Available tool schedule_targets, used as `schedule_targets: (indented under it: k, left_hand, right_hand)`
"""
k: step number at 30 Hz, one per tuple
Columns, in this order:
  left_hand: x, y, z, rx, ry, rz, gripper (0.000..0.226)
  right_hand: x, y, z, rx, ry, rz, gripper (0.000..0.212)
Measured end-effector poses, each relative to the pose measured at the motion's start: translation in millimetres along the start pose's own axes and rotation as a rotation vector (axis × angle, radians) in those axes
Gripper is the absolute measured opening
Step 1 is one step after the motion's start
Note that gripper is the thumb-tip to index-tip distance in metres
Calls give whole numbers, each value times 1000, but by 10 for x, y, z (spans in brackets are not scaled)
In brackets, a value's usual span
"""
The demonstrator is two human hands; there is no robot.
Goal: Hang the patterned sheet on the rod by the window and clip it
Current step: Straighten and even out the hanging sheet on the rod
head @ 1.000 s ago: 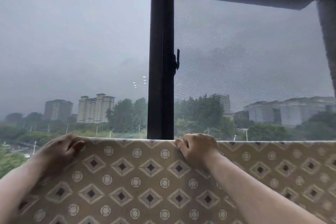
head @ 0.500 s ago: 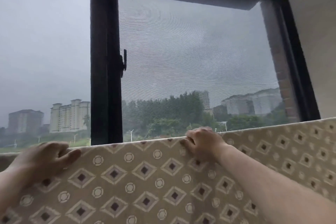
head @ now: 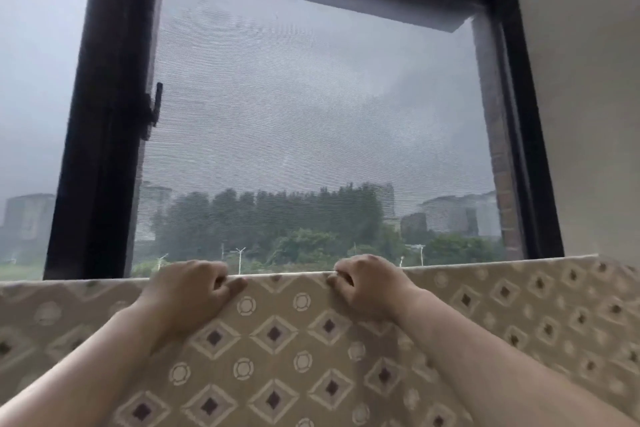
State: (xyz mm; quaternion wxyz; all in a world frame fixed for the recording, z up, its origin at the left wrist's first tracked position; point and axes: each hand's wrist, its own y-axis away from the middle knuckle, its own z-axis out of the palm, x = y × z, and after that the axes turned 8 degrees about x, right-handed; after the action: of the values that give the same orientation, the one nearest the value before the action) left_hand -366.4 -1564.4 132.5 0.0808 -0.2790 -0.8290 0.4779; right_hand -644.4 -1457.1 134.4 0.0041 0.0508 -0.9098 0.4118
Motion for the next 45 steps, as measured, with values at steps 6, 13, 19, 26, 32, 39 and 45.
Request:
schedule_targets:
  k: [6, 13, 19, 26, 32, 39, 45]
  left_hand:
    - [69, -71, 78, -16, -24, -58, 59]
    - [1403, -545, 446, -10, 106, 185, 44]
    - [2286, -847, 587, -43, 179, 269, 41]
    - [3161, -1007, 657, -53, 170, 263, 36]
    - [4044, -1191, 812, -89, 83, 215, 38]
    - [4282, -1181, 957, -36, -96, -58, 57]
    - [4253, -1174, 979, -87, -58, -174, 61]
  right_hand:
    - [814, 260, -197, -35, 135, 111, 42]
    - [1179, 234, -186, 7, 29, 68, 33]
    - [1736, 467, -337, 2, 1, 84, 32]
    - [2579, 793, -607, 15, -13, 109, 33]
    - [3619, 1101, -797, 35, -8, 102, 33]
    - [4456, 1283, -910, 44, 105, -7, 39]
    - [4794, 1360, -893, 69, -67, 73, 50]
